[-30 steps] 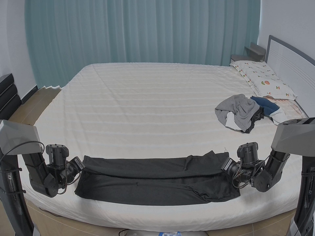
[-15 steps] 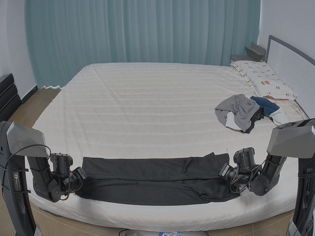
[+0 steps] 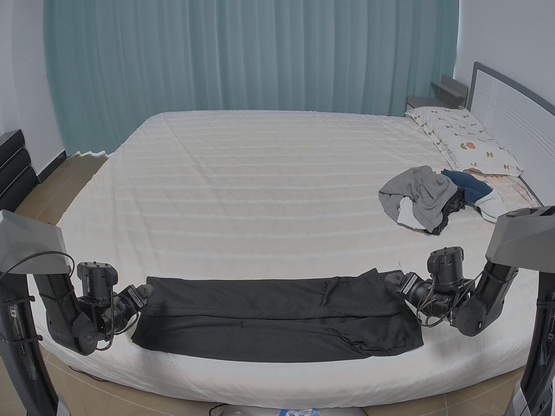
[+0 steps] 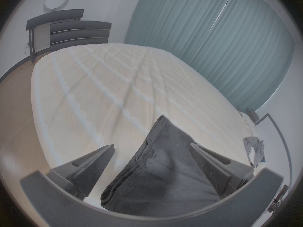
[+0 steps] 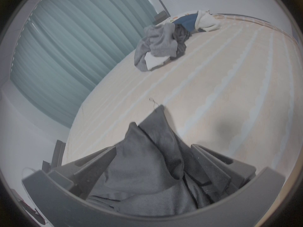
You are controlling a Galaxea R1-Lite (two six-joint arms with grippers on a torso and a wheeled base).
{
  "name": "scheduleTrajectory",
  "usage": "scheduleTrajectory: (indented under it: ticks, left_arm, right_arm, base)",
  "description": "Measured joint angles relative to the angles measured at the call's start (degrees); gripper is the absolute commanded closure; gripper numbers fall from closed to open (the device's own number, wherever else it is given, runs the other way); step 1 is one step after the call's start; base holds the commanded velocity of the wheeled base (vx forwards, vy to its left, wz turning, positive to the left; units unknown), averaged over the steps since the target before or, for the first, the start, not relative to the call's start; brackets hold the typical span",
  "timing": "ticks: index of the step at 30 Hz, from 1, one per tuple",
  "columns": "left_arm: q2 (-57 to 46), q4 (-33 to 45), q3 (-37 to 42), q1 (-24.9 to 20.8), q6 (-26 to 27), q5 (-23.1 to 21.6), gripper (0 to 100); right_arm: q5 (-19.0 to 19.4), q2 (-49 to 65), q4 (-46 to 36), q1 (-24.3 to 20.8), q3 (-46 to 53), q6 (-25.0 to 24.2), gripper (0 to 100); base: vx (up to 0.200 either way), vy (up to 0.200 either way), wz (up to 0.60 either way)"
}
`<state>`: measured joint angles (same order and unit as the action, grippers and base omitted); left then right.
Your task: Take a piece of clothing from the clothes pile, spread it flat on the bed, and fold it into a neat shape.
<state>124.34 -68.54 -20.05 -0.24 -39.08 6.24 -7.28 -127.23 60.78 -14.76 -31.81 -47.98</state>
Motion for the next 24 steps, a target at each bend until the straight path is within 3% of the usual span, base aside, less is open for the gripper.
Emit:
scheduleTrajectory:
  ticks: [8,16,24]
  left_arm:
    - [-3.6,3.2,-6.1,2.8,-3.1,-5.2,0]
    - [0.1,5.5,-12.2,3.0,-7.2,-5.9,0]
    - [3.9,5.5,-13.9,3.1,-8.0,-6.0,0]
  right_arm:
    - [3.7,2.8,-0.7,0.8,-2.0,0.5,0]
    - [7.1,-1.1,-3.8,-0.9,-8.0,5.0,0]
    - [8.2,-7.4,-6.0,-0.9,-14.1,9.0,0]
  base:
    - [0.0,0.0,0.0]
    - [0.0,0.0,0.0]
    - [0.0,0.0,0.0]
